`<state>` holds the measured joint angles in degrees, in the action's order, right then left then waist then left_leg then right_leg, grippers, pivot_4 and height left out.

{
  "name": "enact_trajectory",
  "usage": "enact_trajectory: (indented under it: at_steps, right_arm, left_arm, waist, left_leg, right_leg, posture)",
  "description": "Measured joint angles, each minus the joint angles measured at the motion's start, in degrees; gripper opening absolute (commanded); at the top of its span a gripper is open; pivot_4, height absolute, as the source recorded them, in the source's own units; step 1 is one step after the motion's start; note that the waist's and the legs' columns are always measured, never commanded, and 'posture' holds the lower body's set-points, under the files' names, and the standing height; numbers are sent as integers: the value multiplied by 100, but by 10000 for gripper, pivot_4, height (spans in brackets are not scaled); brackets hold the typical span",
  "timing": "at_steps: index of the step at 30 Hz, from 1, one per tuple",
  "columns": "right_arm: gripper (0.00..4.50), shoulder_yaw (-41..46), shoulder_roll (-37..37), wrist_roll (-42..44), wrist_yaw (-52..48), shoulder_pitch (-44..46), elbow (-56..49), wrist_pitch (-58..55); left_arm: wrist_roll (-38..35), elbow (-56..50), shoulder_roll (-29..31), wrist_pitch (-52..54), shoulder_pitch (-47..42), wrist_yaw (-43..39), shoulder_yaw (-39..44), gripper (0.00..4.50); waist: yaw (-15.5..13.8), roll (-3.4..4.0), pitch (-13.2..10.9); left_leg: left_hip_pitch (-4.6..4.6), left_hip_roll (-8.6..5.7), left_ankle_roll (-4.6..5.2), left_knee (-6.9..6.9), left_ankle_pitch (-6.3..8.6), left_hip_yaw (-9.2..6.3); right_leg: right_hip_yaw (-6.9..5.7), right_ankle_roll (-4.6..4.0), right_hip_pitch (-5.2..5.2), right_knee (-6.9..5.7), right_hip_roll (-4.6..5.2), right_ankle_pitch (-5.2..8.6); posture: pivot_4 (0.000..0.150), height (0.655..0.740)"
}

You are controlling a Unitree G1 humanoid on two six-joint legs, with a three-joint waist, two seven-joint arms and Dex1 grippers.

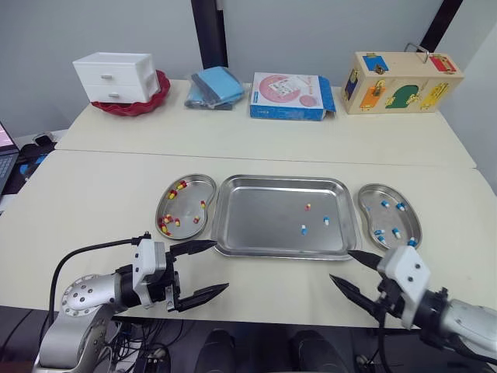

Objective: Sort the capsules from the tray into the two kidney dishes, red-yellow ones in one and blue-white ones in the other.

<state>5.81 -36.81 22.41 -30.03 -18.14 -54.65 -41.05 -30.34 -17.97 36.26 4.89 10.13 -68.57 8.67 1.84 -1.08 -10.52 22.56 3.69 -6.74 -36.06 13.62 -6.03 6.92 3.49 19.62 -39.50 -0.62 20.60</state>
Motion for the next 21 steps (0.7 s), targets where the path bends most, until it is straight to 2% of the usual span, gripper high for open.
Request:
enact_trajectory:
  at_steps: [5, 12, 21]
  right_arm:
    - [32092, -1302, 439, -704, 836, 1354, 844, -652]
    - [32092, -1971, 1166, -1126, 1454, 2828, 1970, -1568]
    - [32092, -2121, 1431, -1214, 1530, 3243, 2198, -2216]
  left_arm:
    - [-5, -76, 5, 59, -105, 65, -98, 45000]
    - [-3, -121, 5, 92, -180, 183, -188, 45000]
    - [7, -123, 4, 96, -210, 340, -221, 45000]
  waist:
    - [15, -3, 1]
    - [13, -3, 0]
    - [12, -1, -1]
  left_leg:
    - [7, -1, 0, 1, 0, -1]
    - [29, -1, -1, 3, -1, -4]
    - [32, -1, 0, 3, -1, -6]
  right_leg:
    - [-1, -1, 9, -4, -1, 0]
    - [-6, -7, 52, -41, -1, 2]
    - [-8, -8, 56, -43, -1, 3]
  posture:
    - [1500, 7400]
    - [1500, 7400]
    - [1500, 7400]
